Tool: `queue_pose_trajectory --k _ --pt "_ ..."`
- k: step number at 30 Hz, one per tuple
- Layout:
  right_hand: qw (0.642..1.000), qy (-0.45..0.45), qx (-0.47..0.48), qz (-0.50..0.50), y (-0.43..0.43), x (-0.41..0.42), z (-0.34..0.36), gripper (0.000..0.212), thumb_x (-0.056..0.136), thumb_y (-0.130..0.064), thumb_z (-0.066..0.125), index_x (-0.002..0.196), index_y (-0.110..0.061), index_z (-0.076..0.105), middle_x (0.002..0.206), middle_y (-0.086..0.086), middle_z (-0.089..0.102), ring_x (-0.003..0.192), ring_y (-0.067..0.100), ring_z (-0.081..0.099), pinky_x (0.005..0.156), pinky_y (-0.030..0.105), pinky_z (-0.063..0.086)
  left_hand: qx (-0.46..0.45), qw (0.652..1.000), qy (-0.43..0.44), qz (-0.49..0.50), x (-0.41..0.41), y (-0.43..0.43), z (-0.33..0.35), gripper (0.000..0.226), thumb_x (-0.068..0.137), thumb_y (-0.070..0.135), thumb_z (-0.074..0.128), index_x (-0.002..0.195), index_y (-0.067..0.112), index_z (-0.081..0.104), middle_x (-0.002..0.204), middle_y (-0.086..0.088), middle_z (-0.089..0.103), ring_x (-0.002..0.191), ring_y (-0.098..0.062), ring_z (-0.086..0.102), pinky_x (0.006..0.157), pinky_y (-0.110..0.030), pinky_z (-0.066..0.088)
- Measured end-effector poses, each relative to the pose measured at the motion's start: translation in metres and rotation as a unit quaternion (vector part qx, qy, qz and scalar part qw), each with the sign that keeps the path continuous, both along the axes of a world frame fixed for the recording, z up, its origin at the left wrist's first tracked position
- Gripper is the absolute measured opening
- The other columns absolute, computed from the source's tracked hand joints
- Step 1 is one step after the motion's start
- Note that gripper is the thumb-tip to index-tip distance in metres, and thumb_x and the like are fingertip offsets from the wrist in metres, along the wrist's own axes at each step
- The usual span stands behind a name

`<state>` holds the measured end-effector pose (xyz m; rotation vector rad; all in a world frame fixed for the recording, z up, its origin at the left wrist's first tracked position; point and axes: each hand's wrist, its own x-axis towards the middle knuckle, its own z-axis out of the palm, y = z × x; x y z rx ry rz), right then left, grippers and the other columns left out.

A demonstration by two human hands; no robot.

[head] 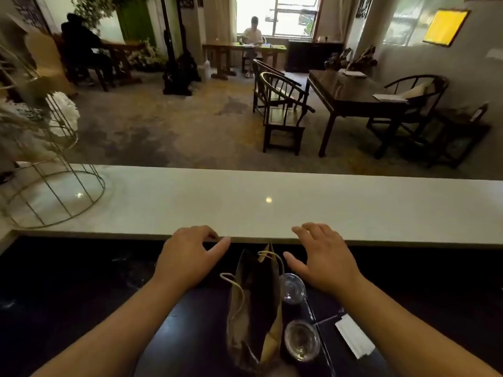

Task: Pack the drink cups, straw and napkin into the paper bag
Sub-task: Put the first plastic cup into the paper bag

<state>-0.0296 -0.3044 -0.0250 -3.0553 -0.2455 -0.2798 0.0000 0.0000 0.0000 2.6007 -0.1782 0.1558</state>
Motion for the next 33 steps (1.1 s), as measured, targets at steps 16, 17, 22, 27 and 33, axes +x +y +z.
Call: queue_pose_trajectory --k 16,17,22,27,33 --pt "0.955 0.285 0.058 -0.057 -0.008 0.006 -0.12 0.092 0.08 -0.056 0.07 0.156 -0.035 0.022 0.156 0.003 0.035 0.132 0.031 0.045 0.101 0.046 0.049 -0.208 0.917 0.337 -0.046 -0.001 -0.018 -0.054 0.019 0.089 0.041 0.08 0.091 0.023 0.075 0.07 0.004 0.075 0.07 -0.013 0.072 0.065 -0.037 0.061" --pt "0.955 0.287 0.052 -0.051 -0.008 0.007 -0.126 0.095 0.08 -0.056 0.072 0.156 -0.035 0.02 0.157 0.004 0.034 0.133 0.032 0.045 0.102 0.047 0.049 -0.219 0.913 0.342 -0.04 -0.002 -0.018 -0.058 0.017 0.09 0.04 0.079 0.091 0.023 0.075 0.069 0.004 0.074 0.07 -0.015 0.072 0.067 -0.038 0.061" --pt "0.957 0.284 0.05 -0.044 -0.002 0.01 -0.139 0.093 0.08 -0.053 0.072 0.157 -0.035 0.023 0.152 0.003 0.039 0.13 0.03 0.048 0.099 0.045 0.05 -0.302 0.88 0.365 -0.002 -0.008 -0.016 -0.063 0.021 0.096 0.038 0.074 0.1 0.017 0.073 0.084 -0.008 0.076 0.072 -0.018 0.074 0.061 -0.034 0.063" --pt "0.958 0.277 0.049 -0.051 0.002 0.011 -0.143 0.085 0.085 -0.048 0.069 0.156 -0.032 0.026 0.148 0.005 0.042 0.126 0.031 0.05 0.095 0.044 0.052 -0.316 0.87 0.379 0.006 -0.005 -0.012 -0.06 0.026 0.09 0.046 0.079 0.102 0.024 0.073 0.096 -0.005 0.08 0.087 -0.025 0.079 0.064 -0.037 0.063" --pt "0.958 0.279 0.046 -0.046 0.003 0.016 -0.148 0.088 0.082 -0.055 0.07 0.156 -0.031 0.027 0.146 0.006 0.042 0.125 0.031 0.05 0.095 0.044 0.052 -0.407 0.828 0.385 0.041 -0.009 -0.004 -0.046 0.034 0.098 0.052 0.06 0.12 0.027 0.067 0.124 -0.014 0.069 0.094 -0.026 0.076 0.066 -0.041 0.064"
